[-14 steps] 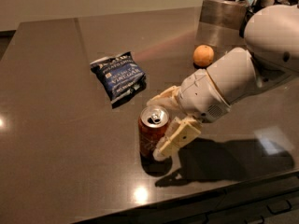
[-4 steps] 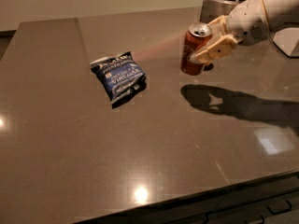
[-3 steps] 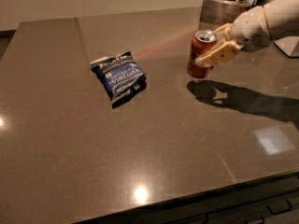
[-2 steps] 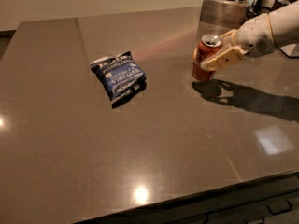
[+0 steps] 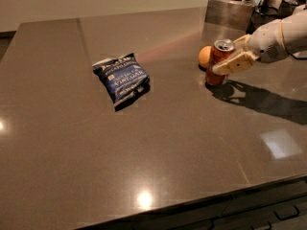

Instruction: Move coke can near orange

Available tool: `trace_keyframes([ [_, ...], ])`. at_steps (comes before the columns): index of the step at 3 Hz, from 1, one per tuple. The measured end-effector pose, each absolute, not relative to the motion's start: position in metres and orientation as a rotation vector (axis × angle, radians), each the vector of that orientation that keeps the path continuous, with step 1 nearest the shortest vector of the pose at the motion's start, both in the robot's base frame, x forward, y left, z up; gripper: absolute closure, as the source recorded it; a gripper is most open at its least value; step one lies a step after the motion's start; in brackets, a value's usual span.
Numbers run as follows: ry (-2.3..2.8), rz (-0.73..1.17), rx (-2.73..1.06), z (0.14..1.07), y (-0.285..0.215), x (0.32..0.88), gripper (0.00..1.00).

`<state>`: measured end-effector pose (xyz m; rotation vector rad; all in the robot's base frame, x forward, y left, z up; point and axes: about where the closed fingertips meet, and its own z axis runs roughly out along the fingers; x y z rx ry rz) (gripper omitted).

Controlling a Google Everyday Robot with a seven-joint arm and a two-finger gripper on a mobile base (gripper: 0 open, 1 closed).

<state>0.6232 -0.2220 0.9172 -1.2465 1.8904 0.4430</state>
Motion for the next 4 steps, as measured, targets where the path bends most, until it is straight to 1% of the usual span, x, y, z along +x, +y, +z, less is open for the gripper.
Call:
trace_keyframes([
  [1,1.918,0.442,-1.228,0.9073,-0.23,0.6288,0.29],
  [2,1.925,0.454,-1.222,0.9018,-0.2326,0.6327,0.05],
  [3,1.924,0.457,-1.224,0.9008,-0.231,0.6332,0.0],
  [4,1.924,0.458,-1.224,0.9008,-0.2309,0.6332,0.0],
])
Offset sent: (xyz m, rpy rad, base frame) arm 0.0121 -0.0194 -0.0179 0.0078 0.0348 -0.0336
